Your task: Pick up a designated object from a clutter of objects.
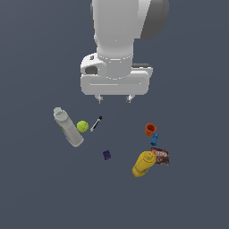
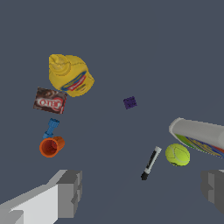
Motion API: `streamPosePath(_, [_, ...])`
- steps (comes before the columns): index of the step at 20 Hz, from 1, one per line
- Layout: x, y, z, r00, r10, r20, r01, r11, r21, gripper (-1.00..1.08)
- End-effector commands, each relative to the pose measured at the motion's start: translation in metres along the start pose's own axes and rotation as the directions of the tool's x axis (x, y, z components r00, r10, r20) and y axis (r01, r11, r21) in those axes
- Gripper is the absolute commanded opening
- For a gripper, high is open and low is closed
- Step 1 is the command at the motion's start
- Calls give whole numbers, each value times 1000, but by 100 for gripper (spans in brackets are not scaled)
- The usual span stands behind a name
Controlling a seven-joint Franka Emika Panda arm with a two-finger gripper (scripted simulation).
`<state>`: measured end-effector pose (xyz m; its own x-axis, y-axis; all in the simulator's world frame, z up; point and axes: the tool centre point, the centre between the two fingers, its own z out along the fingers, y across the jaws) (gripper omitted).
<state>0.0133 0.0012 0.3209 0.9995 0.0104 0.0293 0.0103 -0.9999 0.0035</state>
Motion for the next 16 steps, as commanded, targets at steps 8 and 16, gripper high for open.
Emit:
streamPosePath(8, [-1,-13,5,1000,15,13,-15,1000,25,100])
streamPosePath(16, [-1,-17,7,1000,18,18,-19,999,33,100])
